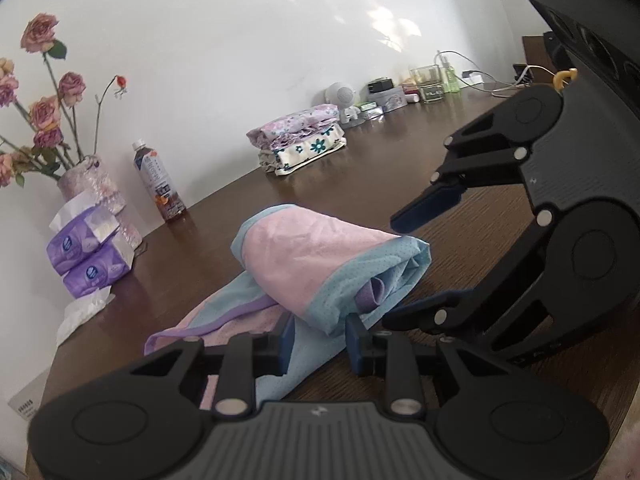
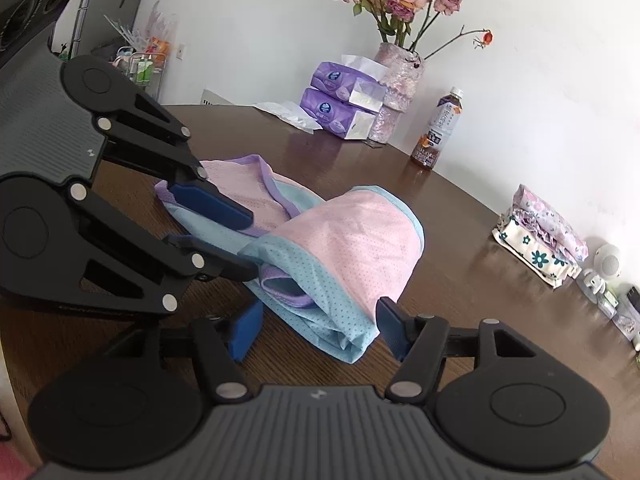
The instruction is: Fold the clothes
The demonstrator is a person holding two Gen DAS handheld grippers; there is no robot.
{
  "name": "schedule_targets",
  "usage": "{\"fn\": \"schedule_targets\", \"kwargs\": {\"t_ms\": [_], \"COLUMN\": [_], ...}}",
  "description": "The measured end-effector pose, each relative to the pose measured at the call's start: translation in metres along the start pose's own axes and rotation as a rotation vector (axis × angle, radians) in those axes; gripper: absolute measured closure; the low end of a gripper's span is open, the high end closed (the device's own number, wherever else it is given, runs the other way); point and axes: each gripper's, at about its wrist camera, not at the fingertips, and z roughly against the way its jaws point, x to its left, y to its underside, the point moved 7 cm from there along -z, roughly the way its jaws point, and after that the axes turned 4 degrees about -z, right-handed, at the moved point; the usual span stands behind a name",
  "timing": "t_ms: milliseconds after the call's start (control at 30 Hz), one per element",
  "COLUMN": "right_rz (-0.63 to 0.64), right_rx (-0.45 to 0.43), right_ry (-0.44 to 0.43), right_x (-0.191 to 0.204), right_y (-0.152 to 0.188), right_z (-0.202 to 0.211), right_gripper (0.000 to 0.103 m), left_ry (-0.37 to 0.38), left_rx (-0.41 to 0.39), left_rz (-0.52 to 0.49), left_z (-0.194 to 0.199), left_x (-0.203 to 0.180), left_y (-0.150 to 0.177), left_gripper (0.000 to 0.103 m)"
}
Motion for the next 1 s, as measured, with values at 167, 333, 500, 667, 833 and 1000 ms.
{"fn": "schedule_targets", "kwargs": {"t_ms": [167, 333, 500, 667, 833, 1000], "right_rz": [0.040, 0.072, 0.133, 0.275, 0.455, 0.527], "right_rx": [-0.015, -0.020, -0.060, -0.079, -0.071, -0.036], "right_ry": [0.006, 0.003, 0.038, 0.097, 0.146, 0.143], "right_x": [0.000, 0.002, 0.007, 0.017, 0.028, 0.033], "right_y": [0.001, 0.001, -0.004, -0.007, -0.007, -0.006], "right_z": [0.000, -0.003, -0.002, 0.001, 0.000, -0.008], "right_gripper": [0.038, 0.039, 0.039, 0.044, 0.051, 0.081], "left_ry": [-0.011, 0.022, 0.049, 0.034, 0.014, -0.002], "left_rx": [-0.025, -0.051, -0.054, -0.048, -0.026, -0.015], "left_rz": [-0.066, -0.037, -0.002, -0.102, -0.270, -0.377], "left_z": [0.002, 0.008, 0.007, 0.008, 0.005, 0.001], "left_x": [-0.003, 0.003, 0.009, 0.001, -0.008, -0.014], "left_y": [-0.001, 0.000, 0.000, 0.000, 0.000, -0.001], "left_gripper": [0.097, 0.102, 0.103, 0.103, 0.102, 0.103]}}
